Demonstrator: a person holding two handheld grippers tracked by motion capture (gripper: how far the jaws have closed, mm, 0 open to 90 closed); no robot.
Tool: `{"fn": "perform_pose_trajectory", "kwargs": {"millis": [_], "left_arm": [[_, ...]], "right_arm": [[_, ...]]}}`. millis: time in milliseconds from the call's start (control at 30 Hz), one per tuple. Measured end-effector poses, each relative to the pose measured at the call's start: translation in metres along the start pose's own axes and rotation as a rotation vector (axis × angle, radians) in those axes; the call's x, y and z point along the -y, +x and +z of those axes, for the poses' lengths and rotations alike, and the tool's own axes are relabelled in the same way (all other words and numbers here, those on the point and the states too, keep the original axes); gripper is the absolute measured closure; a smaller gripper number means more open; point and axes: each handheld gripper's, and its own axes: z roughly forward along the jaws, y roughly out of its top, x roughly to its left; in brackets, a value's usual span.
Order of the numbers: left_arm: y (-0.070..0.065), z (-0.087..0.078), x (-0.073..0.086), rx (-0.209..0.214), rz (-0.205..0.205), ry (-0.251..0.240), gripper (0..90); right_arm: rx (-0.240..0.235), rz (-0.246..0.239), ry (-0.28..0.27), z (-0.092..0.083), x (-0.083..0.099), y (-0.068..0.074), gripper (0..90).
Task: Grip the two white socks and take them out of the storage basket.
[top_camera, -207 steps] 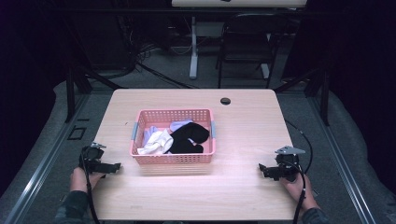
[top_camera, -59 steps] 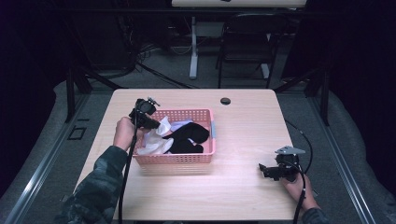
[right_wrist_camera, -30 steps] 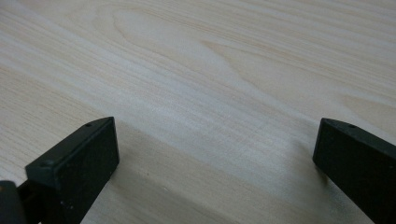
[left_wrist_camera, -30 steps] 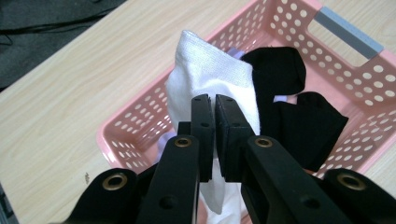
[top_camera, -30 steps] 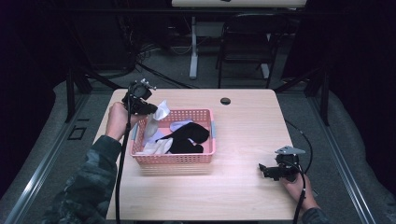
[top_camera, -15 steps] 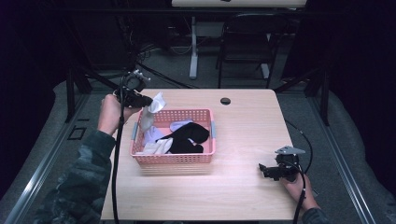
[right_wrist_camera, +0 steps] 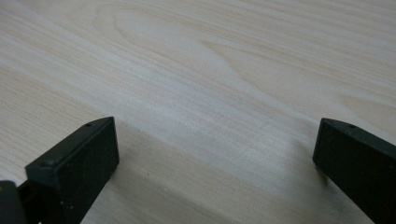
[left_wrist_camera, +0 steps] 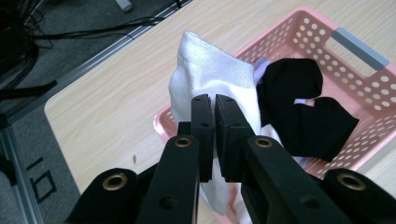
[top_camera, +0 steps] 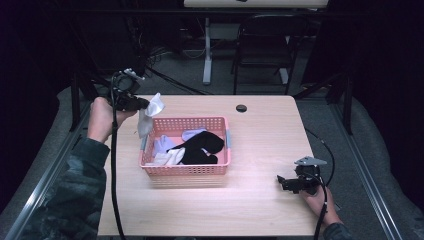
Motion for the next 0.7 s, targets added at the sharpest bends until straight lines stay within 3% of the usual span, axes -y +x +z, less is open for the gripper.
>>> {"fn": "perform_pose_trajectory", "kwargs": {"millis": [433,700], "left_arm": [[0.03,-0.02,0.03,-0.042,-0.071,0.008,86.3],[0.046,-0.021,0.052,-0.053,-0.122,0.029,86.2]], "right_arm": [[0.0,0.0,0.0,0.0,0.0,0.0,0.0],[0.0,0.0,0.0,0.0,0.0,0.0,0.0]]}}
